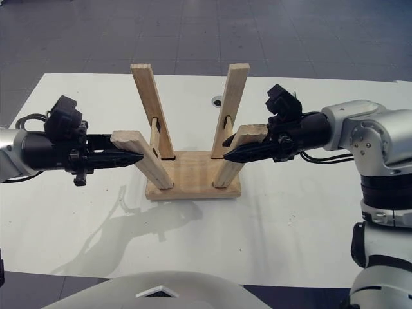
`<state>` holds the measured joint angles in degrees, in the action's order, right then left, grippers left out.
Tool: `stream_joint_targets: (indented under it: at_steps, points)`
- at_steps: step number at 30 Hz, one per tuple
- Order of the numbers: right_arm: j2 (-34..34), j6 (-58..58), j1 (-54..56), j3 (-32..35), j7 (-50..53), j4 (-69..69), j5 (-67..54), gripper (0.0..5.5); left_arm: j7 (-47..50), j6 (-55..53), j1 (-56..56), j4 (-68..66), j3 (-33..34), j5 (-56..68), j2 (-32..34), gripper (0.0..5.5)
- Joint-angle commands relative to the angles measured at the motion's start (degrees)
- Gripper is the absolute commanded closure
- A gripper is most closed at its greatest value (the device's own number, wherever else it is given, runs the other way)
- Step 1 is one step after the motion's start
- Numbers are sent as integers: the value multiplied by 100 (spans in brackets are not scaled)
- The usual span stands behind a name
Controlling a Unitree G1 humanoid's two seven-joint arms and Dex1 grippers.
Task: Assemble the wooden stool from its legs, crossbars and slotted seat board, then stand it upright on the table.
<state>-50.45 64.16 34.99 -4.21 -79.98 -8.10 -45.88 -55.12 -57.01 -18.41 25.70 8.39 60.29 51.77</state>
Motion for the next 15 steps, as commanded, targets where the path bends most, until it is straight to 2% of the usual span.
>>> stream_joint_targets:
  at_steps: [1, 4, 8, 14, 15]
  points:
    - [11, 676, 24, 110, 163, -193, -521, 352, -270, -173, -140, -214, -183, -72, 239, 408]
    - [69, 1644, -5, 389, 416, -341, -1208, 353, -527, -567, -287, -302, -144, 382, 386, 413]
    - [297, 2722, 411, 716, 736, 365, -1849, 353, -1126, -1127, -585, -775, -223, 882, 650, 413]
    - [348, 2832, 854, 116, 1293, 1542, -2302, 353, -1481, -1215, -1249, -1952, -938, 250, 384, 413]
    - [408, 2829, 922, -40, 1320, 1659, -2182, 329, -1441, -1123, -1406, -2301, -1109, -1, 222, 393]
